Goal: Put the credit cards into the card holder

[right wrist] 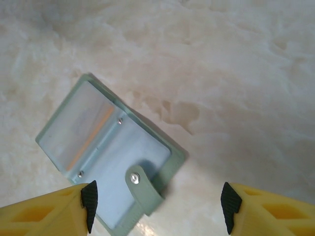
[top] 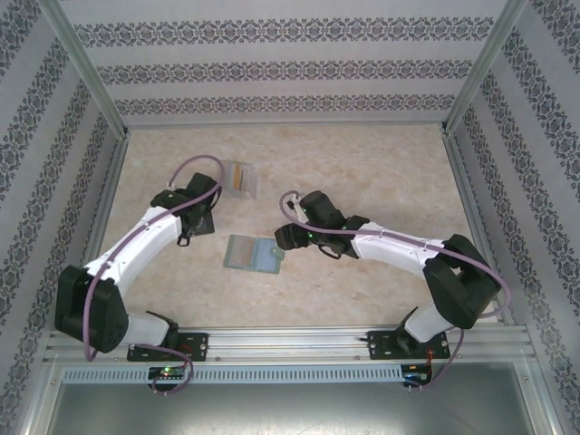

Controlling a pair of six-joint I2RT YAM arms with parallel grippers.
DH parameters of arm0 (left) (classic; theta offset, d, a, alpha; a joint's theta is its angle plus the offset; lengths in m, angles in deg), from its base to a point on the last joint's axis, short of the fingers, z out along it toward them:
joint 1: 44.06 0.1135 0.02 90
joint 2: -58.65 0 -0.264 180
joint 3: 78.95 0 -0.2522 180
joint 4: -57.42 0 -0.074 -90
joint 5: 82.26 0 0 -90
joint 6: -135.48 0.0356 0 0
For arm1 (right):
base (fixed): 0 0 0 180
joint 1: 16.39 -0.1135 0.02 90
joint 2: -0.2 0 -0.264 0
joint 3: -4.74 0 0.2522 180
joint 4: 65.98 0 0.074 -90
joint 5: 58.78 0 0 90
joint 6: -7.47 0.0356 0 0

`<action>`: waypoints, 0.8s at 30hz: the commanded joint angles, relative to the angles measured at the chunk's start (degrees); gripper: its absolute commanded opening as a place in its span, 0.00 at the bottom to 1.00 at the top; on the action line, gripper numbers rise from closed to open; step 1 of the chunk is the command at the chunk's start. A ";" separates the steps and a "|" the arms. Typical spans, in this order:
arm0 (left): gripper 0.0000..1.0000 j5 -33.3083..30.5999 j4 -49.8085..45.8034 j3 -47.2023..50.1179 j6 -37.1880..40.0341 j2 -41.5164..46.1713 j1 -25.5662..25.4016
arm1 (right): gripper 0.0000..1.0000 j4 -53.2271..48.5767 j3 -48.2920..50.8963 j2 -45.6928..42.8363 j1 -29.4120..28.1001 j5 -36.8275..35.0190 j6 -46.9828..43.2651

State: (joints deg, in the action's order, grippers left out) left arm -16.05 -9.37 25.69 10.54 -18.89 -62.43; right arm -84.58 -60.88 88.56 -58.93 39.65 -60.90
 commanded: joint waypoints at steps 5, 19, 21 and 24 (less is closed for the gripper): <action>0.99 9.03 2.80 -14.98 7.32 -6.06 1.56 | 0.70 -0.99 -4.87 0.30 -0.11 -6.62 0.41; 0.99 19.82 1.95 -41.38 13.41 -35.18 2.51 | 0.73 -2.05 -2.65 -4.44 1.73 -11.75 3.06; 0.99 20.41 1.45 -43.95 13.92 -38.05 3.54 | 0.72 -2.14 -1.65 -5.43 2.34 -11.70 3.30; 0.99 21.06 0.19 -47.70 14.02 -42.26 5.26 | 0.70 -2.10 -0.54 -6.69 3.13 -11.76 3.12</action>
State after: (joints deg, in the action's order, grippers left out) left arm 3.93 -6.51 -18.59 22.78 -58.82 -59.35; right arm -85.72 -62.76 83.53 -56.73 29.48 -58.45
